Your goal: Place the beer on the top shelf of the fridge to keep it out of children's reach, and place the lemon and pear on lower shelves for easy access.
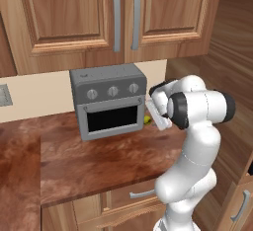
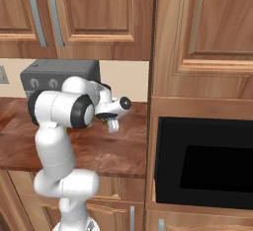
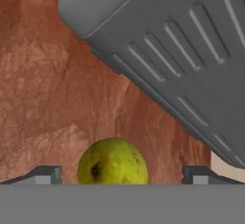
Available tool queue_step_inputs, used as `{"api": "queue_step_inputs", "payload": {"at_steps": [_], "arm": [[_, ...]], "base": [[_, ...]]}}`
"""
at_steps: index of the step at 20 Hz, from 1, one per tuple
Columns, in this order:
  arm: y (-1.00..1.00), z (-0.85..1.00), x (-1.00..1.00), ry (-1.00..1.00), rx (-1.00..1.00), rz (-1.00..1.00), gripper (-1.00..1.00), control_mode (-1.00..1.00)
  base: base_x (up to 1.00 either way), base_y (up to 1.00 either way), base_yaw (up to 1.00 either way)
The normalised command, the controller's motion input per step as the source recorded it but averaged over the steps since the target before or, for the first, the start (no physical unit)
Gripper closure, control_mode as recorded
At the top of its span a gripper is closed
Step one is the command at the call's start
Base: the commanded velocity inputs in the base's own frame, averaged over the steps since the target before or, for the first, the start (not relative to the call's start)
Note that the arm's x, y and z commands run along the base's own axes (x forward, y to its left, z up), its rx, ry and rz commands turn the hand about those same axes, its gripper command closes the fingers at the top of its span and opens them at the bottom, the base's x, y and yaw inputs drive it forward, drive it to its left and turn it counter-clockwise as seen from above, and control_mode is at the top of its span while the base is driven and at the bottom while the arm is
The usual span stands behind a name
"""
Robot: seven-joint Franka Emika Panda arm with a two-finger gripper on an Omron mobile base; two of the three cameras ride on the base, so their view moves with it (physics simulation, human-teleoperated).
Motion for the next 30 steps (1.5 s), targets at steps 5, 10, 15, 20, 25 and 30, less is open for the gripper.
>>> {"api": "queue_step_inputs", "payload": {"at_steps": [5,10,15,20,25,30], "arm": [[0.00,-0.04,0.25,0.04,0.04,0.03,-1.00,-1.00],[0.00,-0.18,0.08,0.09,0.00,0.04,-1.00,-1.00],[0.00,-0.18,0.00,0.14,0.00,0.04,-1.00,-1.00],[0.00,-0.04,0.00,0.17,0.00,0.03,-1.00,-1.00],[0.09,-0.07,0.00,0.17,0.00,0.04,1.00,-1.00],[0.16,-0.02,-0.19,0.08,0.00,0.08,1.00,-1.00]], "base": [[0.00,0.00,0.00],[0.00,0.00,0.00],[0.00,0.00,0.00],[0.00,0.00,0.00],[0.00,0.00,0.00],[0.00,0.00,0.00]]}}
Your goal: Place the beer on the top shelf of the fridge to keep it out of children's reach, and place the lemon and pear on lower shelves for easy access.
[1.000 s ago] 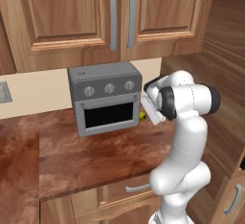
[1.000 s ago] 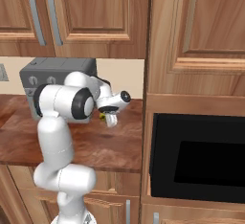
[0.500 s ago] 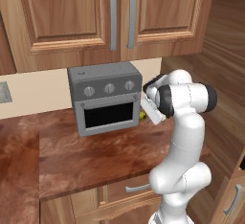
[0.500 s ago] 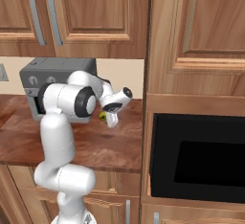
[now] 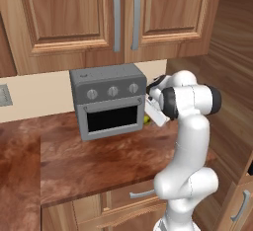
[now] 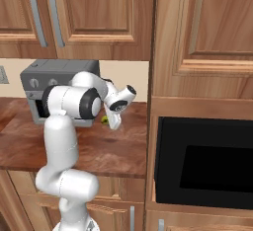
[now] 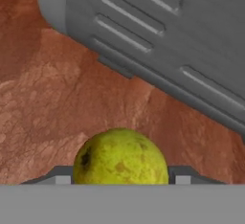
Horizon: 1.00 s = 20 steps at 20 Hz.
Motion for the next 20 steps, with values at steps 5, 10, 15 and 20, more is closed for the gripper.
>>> {"api": "queue_step_inputs", "payload": {"at_steps": [5,10,15,20], "arm": [[0.04,-0.02,-0.31,0.06,0.00,0.06,1.00,-1.00],[-0.34,0.00,-0.89,0.00,0.00,-0.01,1.00,-1.00],[-0.12,0.00,-1.00,-0.02,-0.01,-0.10,1.00,-1.00],[0.30,0.08,-1.00,-0.05,-0.08,-0.01,1.00,-1.00]], "base": [[0.00,0.00,0.00],[0.00,0.00,0.00],[0.00,0.00,0.00],[0.00,0.00,0.00]]}}
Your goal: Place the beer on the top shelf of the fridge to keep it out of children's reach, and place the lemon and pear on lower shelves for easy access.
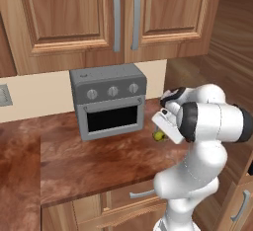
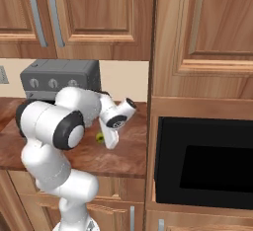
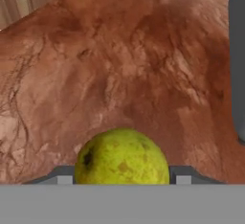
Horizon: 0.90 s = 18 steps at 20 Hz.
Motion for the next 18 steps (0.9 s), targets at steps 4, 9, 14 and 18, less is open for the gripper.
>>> {"api": "queue_step_inputs", "payload": {"at_steps": [4,9,14,18], "arm": [[0.06,0.35,-1.00,-0.05,-0.05,0.00,1.00,-1.00],[0.00,0.81,-0.72,-0.07,-0.05,0.00,1.00,-1.00],[0.01,1.00,-0.48,-0.03,-0.11,0.00,1.00,-1.00],[0.04,0.70,-0.86,-0.15,-0.17,-0.04,1.00,-1.00]], "base": [[0.00,0.00,0.00],[0.00,0.00,0.00],[0.00,0.00,0.00],[0.00,0.00,0.00]]}}
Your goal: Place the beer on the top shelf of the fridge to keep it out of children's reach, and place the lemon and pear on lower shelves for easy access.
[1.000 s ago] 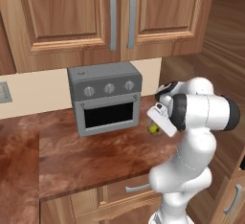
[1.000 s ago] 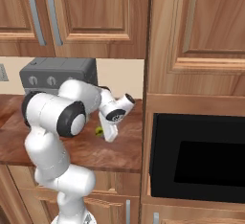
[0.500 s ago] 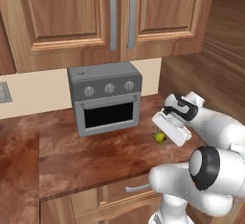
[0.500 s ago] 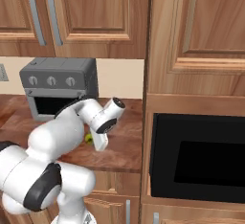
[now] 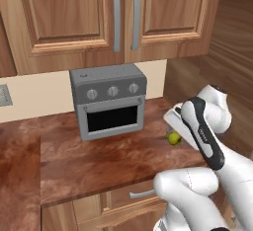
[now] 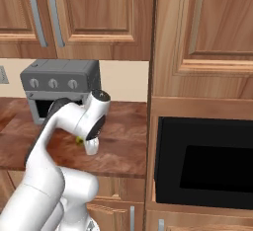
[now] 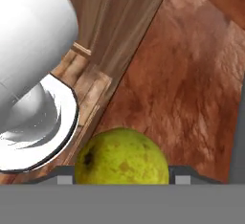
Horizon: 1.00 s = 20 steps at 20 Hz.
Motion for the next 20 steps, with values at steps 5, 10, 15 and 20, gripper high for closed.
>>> {"api": "queue_step_inputs", "payload": {"at_steps": [5,10,15,20], "arm": [[0.08,0.79,-0.81,-0.17,-0.23,-0.07,1.00,-1.00],[0.13,0.79,-0.40,-0.09,-0.22,-0.11,1.00,-1.00],[0.00,0.76,-0.24,0.00,-0.11,-0.09,1.00,-1.00],[-0.05,0.13,-0.64,-0.10,-0.05,-0.03,1.00,-1.00]], "base": [[0.00,0.00,0.00],[0.00,0.00,0.00],[0.00,0.00,0.00],[0.00,0.00,0.00]]}}
